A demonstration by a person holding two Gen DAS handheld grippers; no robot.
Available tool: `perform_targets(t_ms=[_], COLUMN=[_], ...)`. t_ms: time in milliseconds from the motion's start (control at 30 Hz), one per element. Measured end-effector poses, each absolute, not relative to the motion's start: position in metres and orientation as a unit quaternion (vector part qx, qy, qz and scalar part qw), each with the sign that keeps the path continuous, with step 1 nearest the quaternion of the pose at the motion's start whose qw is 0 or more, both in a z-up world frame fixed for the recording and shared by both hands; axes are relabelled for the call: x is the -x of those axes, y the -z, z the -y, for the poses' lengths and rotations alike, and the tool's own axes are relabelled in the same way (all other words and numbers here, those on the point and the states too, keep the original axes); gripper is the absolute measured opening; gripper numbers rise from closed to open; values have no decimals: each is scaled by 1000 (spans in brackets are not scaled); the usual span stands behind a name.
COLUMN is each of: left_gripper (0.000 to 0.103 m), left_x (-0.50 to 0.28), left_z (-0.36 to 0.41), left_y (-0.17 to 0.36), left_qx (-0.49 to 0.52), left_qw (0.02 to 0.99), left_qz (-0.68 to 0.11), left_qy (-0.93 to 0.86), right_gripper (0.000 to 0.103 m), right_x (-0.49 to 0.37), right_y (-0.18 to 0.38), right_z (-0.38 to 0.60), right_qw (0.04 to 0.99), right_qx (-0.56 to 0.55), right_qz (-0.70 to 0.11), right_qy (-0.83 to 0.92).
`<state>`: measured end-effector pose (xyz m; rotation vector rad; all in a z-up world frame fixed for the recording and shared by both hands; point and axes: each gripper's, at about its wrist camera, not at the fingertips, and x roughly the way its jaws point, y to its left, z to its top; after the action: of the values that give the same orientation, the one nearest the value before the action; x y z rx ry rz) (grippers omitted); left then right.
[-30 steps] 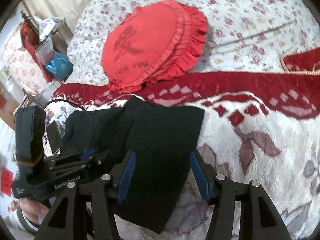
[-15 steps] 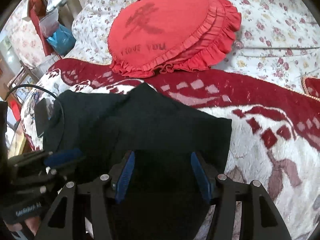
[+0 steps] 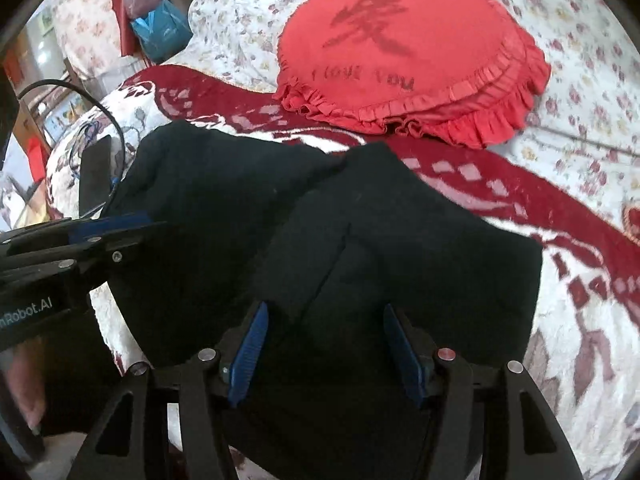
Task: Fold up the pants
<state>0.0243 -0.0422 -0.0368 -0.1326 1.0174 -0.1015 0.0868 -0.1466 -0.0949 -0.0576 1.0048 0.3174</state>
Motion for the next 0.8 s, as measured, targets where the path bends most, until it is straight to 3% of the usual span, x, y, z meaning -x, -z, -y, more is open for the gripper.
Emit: perform_targets(t_ms=[233,400,800], left_gripper=[52,53,53], left_x=[-17,-14,-8], left_z=[16,-1,-34], left_y=[30,30,32], left_qx=[89,101,126], left_qw=[875,873,869], left_qz=[-476,-477,-478], left_qy=[23,9,-18], right_gripper=[61,62,63], right_x=[-85,-94,-108], right_y=[70,98,74], right_z=[144,133,122], right_qw=[874,851,861], right_qx=[30,39,23], right_qz=[-458,-499,-478], right_qy=[-156,-157,-171])
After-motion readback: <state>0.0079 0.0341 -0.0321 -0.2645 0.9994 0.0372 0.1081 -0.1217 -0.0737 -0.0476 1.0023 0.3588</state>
